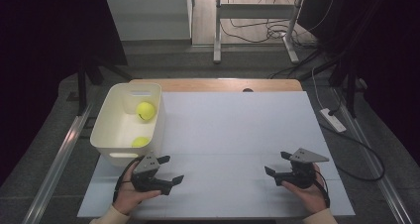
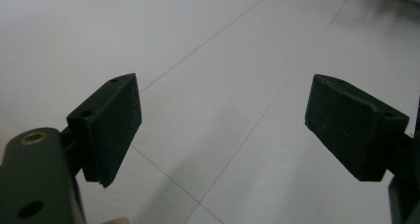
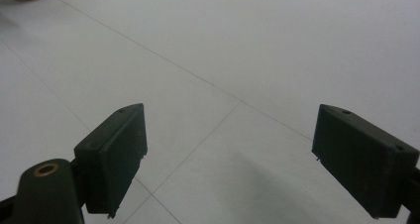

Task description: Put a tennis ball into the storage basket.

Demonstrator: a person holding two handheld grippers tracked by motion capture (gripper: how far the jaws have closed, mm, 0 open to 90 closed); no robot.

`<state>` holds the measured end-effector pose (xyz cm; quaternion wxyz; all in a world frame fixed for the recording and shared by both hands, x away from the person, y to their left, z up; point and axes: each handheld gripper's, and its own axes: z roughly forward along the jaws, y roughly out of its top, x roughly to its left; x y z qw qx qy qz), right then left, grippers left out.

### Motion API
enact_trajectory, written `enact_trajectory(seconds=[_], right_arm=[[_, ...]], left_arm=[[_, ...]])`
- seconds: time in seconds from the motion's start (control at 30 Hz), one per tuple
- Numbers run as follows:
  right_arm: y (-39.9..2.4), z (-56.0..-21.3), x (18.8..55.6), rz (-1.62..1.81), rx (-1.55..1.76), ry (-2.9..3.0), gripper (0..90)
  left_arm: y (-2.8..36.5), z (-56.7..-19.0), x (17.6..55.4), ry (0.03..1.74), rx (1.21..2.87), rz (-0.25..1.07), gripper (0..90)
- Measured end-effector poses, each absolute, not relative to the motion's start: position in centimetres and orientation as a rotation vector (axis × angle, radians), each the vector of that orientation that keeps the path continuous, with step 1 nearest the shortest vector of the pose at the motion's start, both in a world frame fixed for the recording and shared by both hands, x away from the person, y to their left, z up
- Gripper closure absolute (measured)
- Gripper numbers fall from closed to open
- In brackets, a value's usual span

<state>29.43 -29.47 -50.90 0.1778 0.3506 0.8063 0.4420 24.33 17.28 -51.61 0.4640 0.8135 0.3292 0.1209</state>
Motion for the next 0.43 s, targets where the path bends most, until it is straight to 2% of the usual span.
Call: enact_trajectory(seconds=[0.43], right_arm=[[-29.45,-50.98,29.63,1.264,0.999,2.284,13.4]], left_arm=[[17.37,-51.72,24.46,0.823,1.986,0.289,15.2]])
